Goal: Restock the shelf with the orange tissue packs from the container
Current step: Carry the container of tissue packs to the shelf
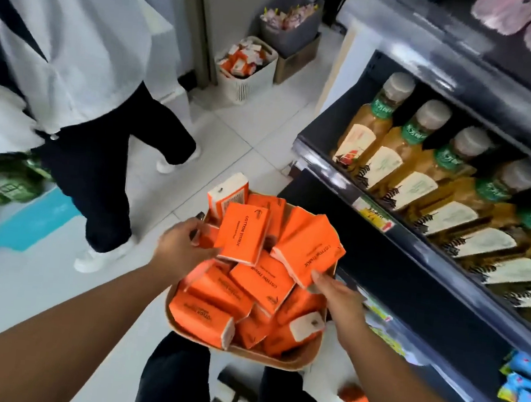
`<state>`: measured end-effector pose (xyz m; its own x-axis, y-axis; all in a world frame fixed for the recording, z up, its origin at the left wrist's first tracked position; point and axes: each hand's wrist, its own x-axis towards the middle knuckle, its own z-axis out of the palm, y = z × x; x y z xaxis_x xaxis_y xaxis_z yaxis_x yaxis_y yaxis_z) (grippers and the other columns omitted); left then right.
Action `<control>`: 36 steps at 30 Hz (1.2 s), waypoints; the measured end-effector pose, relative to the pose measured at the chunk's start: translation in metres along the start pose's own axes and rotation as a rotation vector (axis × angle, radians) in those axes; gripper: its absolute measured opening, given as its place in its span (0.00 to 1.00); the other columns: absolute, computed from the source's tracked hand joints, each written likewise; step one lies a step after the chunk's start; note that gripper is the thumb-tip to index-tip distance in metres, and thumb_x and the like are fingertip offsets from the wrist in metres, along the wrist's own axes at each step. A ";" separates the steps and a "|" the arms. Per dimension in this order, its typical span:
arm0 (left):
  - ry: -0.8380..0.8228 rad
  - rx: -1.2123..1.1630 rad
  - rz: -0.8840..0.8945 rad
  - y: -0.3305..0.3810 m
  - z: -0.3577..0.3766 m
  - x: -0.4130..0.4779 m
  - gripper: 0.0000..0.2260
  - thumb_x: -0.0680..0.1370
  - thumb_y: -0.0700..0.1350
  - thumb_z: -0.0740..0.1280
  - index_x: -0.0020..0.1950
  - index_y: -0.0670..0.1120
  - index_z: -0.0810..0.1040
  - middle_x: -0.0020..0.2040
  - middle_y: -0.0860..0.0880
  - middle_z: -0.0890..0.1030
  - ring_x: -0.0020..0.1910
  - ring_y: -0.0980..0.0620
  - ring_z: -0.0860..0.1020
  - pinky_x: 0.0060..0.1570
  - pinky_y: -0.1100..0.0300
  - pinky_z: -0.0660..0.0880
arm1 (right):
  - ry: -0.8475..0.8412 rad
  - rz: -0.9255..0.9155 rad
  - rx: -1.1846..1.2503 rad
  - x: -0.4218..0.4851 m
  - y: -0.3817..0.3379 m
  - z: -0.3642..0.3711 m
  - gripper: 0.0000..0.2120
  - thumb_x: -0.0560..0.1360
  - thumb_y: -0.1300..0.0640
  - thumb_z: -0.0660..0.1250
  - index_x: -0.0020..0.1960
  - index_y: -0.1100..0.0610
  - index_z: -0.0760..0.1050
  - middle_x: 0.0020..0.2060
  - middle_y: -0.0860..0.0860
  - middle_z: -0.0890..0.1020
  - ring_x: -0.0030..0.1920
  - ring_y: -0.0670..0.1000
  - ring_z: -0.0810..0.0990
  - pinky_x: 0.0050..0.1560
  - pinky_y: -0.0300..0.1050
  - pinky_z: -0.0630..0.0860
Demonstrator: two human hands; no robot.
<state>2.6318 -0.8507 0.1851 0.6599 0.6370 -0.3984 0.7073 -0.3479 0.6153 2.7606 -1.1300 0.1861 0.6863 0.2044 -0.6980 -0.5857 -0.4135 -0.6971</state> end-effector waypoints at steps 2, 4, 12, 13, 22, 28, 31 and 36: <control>-0.010 0.027 -0.016 -0.011 0.014 0.003 0.15 0.67 0.56 0.76 0.46 0.58 0.72 0.47 0.54 0.78 0.48 0.50 0.77 0.47 0.55 0.74 | -0.023 0.022 -0.028 0.016 0.015 0.001 0.12 0.66 0.45 0.76 0.45 0.51 0.86 0.40 0.49 0.87 0.47 0.51 0.84 0.50 0.46 0.78; -0.015 0.042 -0.014 -0.024 0.029 0.008 0.15 0.67 0.58 0.76 0.46 0.59 0.72 0.47 0.54 0.78 0.48 0.51 0.76 0.45 0.56 0.70 | -0.047 0.036 -0.087 0.033 0.034 0.003 0.05 0.68 0.43 0.75 0.39 0.43 0.86 0.39 0.46 0.87 0.49 0.51 0.84 0.56 0.50 0.77; -0.025 0.070 -0.117 -0.084 0.100 0.027 0.16 0.66 0.56 0.76 0.47 0.58 0.72 0.45 0.52 0.78 0.48 0.49 0.75 0.46 0.56 0.69 | -0.075 0.072 -0.147 0.088 0.112 0.012 0.09 0.71 0.41 0.72 0.43 0.46 0.85 0.39 0.44 0.86 0.49 0.48 0.83 0.53 0.47 0.77; -0.027 0.072 -0.121 -0.093 0.110 0.029 0.15 0.66 0.56 0.76 0.47 0.58 0.73 0.45 0.51 0.78 0.48 0.49 0.75 0.47 0.55 0.70 | -0.076 0.078 -0.152 0.095 0.121 0.013 0.08 0.72 0.42 0.72 0.43 0.46 0.85 0.39 0.44 0.86 0.48 0.47 0.83 0.50 0.45 0.77; -0.070 0.091 -0.152 -0.161 0.189 0.052 0.15 0.67 0.53 0.77 0.45 0.56 0.73 0.44 0.55 0.80 0.49 0.51 0.77 0.56 0.51 0.70 | -0.106 0.106 -0.194 0.163 0.193 0.017 0.04 0.73 0.47 0.72 0.43 0.46 0.84 0.40 0.44 0.86 0.48 0.46 0.83 0.46 0.42 0.75; -0.164 0.214 -0.130 -0.202 0.244 0.064 0.21 0.64 0.66 0.72 0.48 0.56 0.73 0.47 0.53 0.79 0.50 0.49 0.76 0.57 0.48 0.70 | -0.084 0.147 -0.169 0.200 0.244 0.015 0.16 0.68 0.45 0.74 0.49 0.56 0.84 0.42 0.50 0.86 0.47 0.50 0.84 0.42 0.41 0.76; -0.176 0.282 -0.039 -0.214 0.267 0.067 0.26 0.60 0.71 0.62 0.45 0.53 0.72 0.42 0.51 0.78 0.46 0.46 0.76 0.52 0.49 0.71 | -0.065 0.202 -0.103 0.212 0.263 0.013 0.23 0.64 0.43 0.76 0.51 0.59 0.84 0.42 0.52 0.86 0.43 0.49 0.83 0.39 0.39 0.76; -0.157 0.379 0.292 -0.233 0.295 0.087 0.27 0.61 0.71 0.56 0.41 0.49 0.72 0.36 0.48 0.78 0.38 0.41 0.78 0.40 0.51 0.72 | -0.078 0.187 -0.087 0.228 0.289 0.006 0.30 0.55 0.38 0.80 0.51 0.55 0.85 0.46 0.52 0.86 0.46 0.51 0.85 0.45 0.45 0.75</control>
<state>2.5993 -0.9169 -0.1942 0.8536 0.3749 -0.3616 0.5104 -0.7402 0.4376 2.7448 -1.1973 -0.1753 0.5319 0.1832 -0.8268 -0.6580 -0.5252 -0.5397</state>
